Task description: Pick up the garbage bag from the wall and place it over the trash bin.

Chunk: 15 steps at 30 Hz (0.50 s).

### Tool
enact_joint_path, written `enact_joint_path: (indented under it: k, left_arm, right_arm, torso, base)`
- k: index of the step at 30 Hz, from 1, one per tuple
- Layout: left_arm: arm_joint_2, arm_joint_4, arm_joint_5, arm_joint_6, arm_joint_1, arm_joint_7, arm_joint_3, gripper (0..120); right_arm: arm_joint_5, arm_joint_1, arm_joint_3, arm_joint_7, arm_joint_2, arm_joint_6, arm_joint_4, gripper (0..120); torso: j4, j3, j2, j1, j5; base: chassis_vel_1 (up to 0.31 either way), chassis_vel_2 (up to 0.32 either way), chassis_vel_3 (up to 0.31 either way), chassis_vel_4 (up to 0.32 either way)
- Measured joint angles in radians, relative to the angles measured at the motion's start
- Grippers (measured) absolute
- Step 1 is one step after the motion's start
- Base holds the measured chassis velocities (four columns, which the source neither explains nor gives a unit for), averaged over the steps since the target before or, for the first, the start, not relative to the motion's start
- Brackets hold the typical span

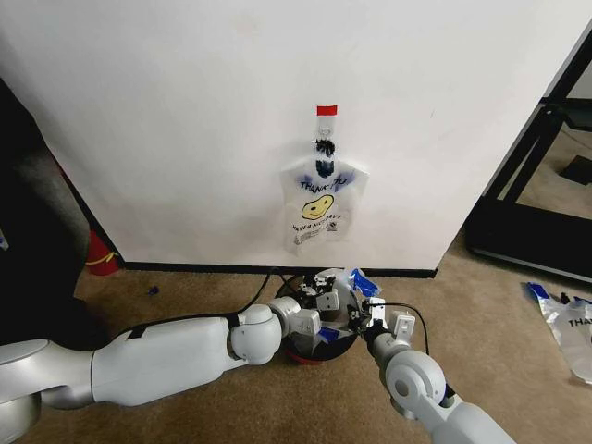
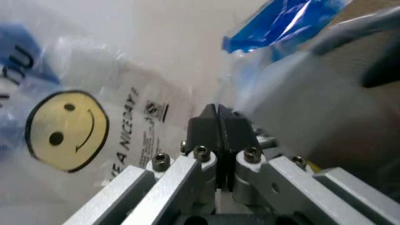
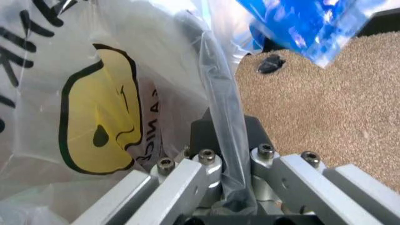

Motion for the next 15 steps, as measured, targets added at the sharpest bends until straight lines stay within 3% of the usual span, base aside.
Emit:
enact_joint_path:
  k: [4, 10, 15]
  left_arm:
    - [-0.008, 0.010, -0.060, 0.020, -0.008, -0.027, -0.017, 0]
    - [-0.021, 0.037, -0.235, 0.094, -0.035, -0.071, -0.058, 0]
    - [0.011, 0.055, -0.341, 0.136, -0.058, -0.072, -0.063, 0]
  right_arm:
    - [-0.001, -0.003, -0.001, -0.001, 0.000, 0.000, 0.003, 0]
    - [-0.007, -0.013, 0.001, -0.008, -0.007, 0.003, 0.010, 0]
    - [-0.008, -0.019, 0.005, -0.011, -0.009, 0.005, 0.016, 0]
  torso:
    - [0.0000, 0.000, 0.000, 0.000, 0.0000]
    - [-0.0001, 0.000, 0.000, 0.000, 0.0000]
    - [0.0001, 0.000, 0.000, 0.000, -0.0001]
  base:
    - [0.000, 0.000, 0.000, 0.000]
    - [0.000, 0.000, 0.000, 0.000]
    - [0.000, 0.000, 0.000, 0.000]
